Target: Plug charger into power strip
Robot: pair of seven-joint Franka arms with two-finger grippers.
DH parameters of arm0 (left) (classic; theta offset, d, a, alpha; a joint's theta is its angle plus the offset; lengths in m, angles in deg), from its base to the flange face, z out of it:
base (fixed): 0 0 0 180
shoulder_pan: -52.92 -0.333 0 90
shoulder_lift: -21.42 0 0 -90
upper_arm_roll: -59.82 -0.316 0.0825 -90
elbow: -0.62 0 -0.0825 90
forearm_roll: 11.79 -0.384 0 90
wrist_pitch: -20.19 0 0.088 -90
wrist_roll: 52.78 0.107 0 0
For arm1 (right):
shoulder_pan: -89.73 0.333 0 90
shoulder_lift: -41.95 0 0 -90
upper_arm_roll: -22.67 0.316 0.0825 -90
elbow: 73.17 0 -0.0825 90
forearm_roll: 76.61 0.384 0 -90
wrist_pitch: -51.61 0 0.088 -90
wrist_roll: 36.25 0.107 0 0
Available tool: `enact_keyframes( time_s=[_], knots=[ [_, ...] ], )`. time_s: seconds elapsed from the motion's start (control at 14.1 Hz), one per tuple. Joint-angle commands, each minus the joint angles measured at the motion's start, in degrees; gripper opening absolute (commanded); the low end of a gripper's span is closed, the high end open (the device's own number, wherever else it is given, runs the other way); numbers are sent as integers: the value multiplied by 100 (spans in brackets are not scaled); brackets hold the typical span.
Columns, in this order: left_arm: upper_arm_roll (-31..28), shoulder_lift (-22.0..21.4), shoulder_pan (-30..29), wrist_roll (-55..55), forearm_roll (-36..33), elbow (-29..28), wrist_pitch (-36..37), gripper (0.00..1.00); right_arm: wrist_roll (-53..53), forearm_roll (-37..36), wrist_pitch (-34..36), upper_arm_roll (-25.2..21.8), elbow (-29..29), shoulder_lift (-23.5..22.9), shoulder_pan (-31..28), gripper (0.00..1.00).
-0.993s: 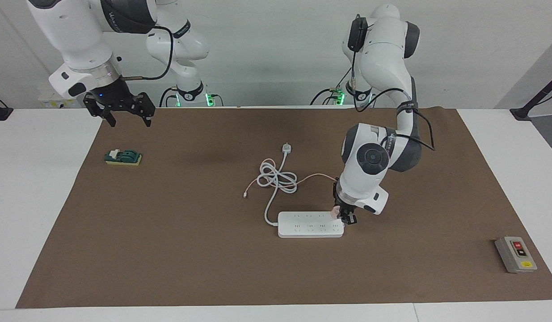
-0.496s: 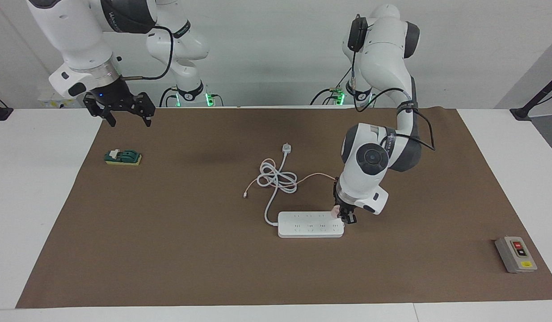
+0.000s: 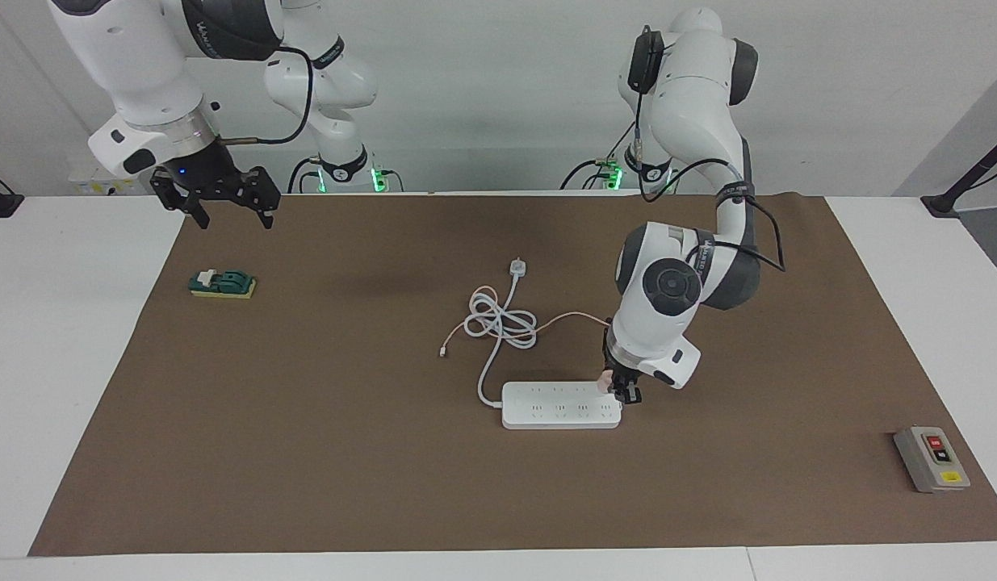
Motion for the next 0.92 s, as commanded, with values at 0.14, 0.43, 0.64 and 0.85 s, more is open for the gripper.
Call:
enact_keyframes(
  time_s=[0.14,0.43,0.64,0.85],
  knots=[
    [-37,91,87,34,-88,78,23,0,-151,-26,12,40,128,127,-64,100],
    [-37,83,52,122,-97,69,32,0,-151,-26,12,40,128,127,-64,100],
    [-45,91,43,131,-106,69,32,0,-151,-26,12,32,128,127,-55,100],
    [-45,92,17,131,-106,60,32,0,-160,-26,12,32,128,127,-55,100]
  ],
)
